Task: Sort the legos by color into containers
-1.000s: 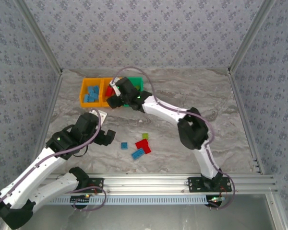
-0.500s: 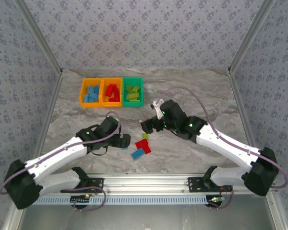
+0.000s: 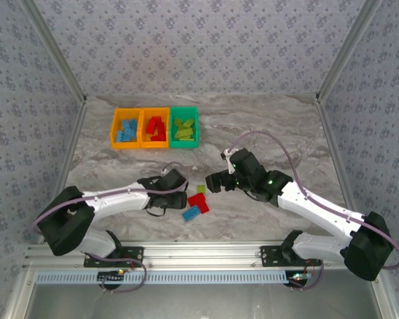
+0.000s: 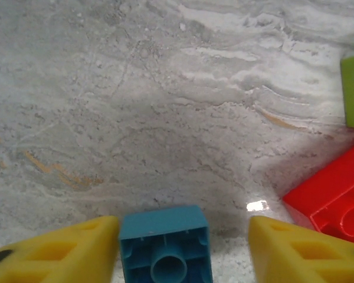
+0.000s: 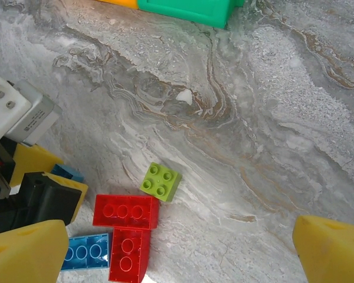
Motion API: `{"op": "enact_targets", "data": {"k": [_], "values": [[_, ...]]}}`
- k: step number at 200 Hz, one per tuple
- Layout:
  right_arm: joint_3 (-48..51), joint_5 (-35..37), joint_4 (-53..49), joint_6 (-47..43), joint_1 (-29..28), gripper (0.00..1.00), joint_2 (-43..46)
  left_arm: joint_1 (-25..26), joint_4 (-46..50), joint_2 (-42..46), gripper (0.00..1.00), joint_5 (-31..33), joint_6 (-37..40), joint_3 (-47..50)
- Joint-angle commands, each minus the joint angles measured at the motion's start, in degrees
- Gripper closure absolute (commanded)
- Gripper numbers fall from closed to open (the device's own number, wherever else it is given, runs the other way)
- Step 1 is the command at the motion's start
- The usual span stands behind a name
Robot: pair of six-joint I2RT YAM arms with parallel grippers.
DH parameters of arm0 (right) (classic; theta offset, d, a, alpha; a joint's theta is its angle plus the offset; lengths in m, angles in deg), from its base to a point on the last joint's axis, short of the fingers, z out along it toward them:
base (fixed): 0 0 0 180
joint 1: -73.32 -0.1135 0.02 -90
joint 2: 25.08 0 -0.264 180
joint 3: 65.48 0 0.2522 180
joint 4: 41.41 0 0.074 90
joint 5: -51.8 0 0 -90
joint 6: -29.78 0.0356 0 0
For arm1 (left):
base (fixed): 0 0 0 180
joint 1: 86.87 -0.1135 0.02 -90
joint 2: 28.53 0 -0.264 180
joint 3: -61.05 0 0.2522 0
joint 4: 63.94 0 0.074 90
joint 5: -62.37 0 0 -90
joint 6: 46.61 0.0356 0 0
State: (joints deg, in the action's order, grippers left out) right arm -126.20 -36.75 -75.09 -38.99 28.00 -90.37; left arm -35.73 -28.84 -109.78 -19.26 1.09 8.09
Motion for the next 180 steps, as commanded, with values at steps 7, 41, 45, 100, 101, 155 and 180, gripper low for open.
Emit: {"op": "enact_targets", "data": {"k": [7,41,45,100,101,155,180], "values": [[-1.46,-1.00,0.51,0.80,0.41,0.00,-0.18,0.63,-0.61,-0.57,0.53,2.11,-1.30,1.12],[-1.39,-3.30,0.50,1.54,0.41,0.00,0.47,0.90,0.48,3.26,0.67,4.34,-1.62,1.32],[-1.46,-4.02,0.54,1.48,0.32,0.00,0.66,0.91,0.58,4.30,0.67,4.91,-1.39,1.30],[-2.04,-11.12,3.48,-0.41,0.08,0.00,2.98,-12.77,0.87,14.70,0.69,15.84,12.51,-6.85],[-2.10,-11.12,3.44,-0.45,0.11,0.00,2.98,-13.23,0.49,14.62,0.69,15.83,12.73,-6.98],[-2.76,-10.93,1.75,-0.01,-0.09,0.00,3.28,-35.25,-12.60,-2.35,0.69,13.83,18.72,-18.66],[-1.49,-10.16,1.38,1.02,-0.48,0.00,4.83,-40.20,-15.12,-13.23,0.68,9.45,20.93,-27.60]]}}
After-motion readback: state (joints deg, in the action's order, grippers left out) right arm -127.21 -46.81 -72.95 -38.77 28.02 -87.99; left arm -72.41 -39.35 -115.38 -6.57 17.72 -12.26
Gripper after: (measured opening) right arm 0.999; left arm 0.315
